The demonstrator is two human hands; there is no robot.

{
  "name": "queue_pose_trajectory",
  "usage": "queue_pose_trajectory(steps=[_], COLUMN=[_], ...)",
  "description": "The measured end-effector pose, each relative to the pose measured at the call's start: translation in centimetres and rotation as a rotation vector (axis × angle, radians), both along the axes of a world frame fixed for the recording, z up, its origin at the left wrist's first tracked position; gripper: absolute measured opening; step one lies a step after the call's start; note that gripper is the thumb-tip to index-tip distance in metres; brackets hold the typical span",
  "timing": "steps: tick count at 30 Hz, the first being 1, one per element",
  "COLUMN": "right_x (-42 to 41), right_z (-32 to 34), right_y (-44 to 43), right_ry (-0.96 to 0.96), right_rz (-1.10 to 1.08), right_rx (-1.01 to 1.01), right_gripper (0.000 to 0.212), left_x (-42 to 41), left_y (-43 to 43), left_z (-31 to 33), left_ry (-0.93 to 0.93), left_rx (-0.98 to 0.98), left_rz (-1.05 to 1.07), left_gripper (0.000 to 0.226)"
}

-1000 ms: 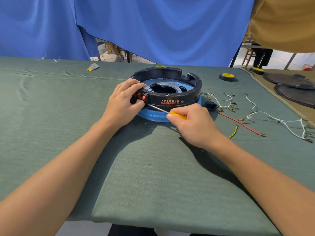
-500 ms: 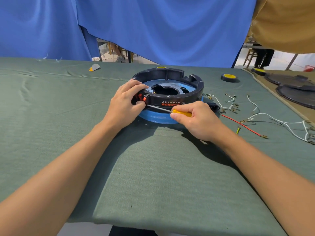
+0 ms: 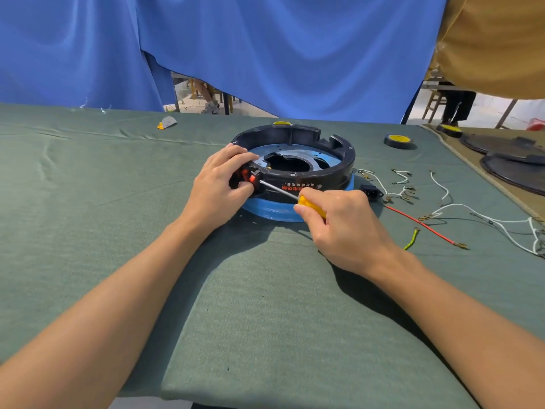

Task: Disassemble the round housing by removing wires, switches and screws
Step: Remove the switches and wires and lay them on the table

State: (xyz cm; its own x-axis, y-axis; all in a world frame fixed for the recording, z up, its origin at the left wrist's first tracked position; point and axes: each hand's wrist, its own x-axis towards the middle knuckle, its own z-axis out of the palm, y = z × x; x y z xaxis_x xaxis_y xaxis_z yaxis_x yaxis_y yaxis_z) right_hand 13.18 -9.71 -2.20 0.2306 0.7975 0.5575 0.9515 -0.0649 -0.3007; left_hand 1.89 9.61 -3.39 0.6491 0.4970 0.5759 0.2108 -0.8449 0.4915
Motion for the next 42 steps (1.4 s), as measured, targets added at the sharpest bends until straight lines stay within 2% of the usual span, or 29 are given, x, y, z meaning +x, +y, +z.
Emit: queue_pose_trajectory(steps=[3, 5, 10, 12, 14, 17, 20, 22, 27, 29, 33, 37, 38, 42], right_x=[-0.4, 0.0, 3.1, 3.9, 4.3, 4.0, 2.6, 1.4, -0.5, -0.5, 1.1, 2.7, 2.7, 1.6], right_z=[0.1, 0.3, 1.3, 1.4, 1.5, 1.6, 1.6, 1.3, 0.1, -0.1, 0.3, 0.5, 0.5, 0.1], right_y=[0.2, 0.4, 1.1, 1.3, 1.4, 1.4, 0.9, 0.6, 0.5, 0.6, 0.7, 1.1, 1.3, 2.1], right_ry=[-0.011, 0.05, 0.363, 0.555, 0.665, 0.607, 0.272, 0.133, 0.071, 0.069, 0.188, 0.515, 0.547, 0.344], right_rz=[-0.016, 0.013, 0.114, 0.191, 0.216, 0.172, 0.071, 0.013, -0.038, -0.014, 0.044, 0.133, 0.134, 0.083], right_rx=[-0.012, -0.021, -0.137, -0.152, -0.146, -0.156, -0.164, -0.151, -0.056, -0.039, -0.067, -0.14, -0.138, -0.142], right_gripper=[0.028, 0.03, 0.024, 0.025, 0.025, 0.03, 0.037, 0.039, 0.044, 0.044, 0.041, 0.031, 0.03, 0.037], left_x=[0.1, 0.0, 0.0, 0.0, 0.0, 0.0, 0.1, 0.2, 0.3, 0.2, 0.2, 0.1, 0.1, 0.1], left_y=[0.0, 0.0, 0.0, 0.0, 0.0, 0.0, -0.1, 0.0, 0.0, -0.1, -0.3, -0.3, -0.3, -0.1], left_z=[-0.1, -0.1, 0.0, 0.0, 0.1, 0.0, -0.1, -0.1, -0.1, 0.1, 0.3, 0.3, 0.3, 0.4], left_ry=[-0.01, -0.014, -0.007, -0.014, -0.014, -0.013, -0.028, -0.033, -0.034, -0.031, -0.025, -0.024, -0.022, -0.019], left_rx=[0.001, -0.004, -0.016, -0.021, -0.024, -0.015, -0.005, -0.003, -0.006, -0.023, -0.045, -0.057, -0.05, -0.009], left_rz=[0.006, 0.001, -0.006, -0.015, -0.016, -0.014, -0.005, 0.004, 0.015, 0.012, 0.013, 0.007, 0.007, 0.011], left_gripper=[0.045, 0.046, 0.044, 0.044, 0.043, 0.043, 0.044, 0.045, 0.045, 0.048, 0.051, 0.05, 0.049, 0.047])
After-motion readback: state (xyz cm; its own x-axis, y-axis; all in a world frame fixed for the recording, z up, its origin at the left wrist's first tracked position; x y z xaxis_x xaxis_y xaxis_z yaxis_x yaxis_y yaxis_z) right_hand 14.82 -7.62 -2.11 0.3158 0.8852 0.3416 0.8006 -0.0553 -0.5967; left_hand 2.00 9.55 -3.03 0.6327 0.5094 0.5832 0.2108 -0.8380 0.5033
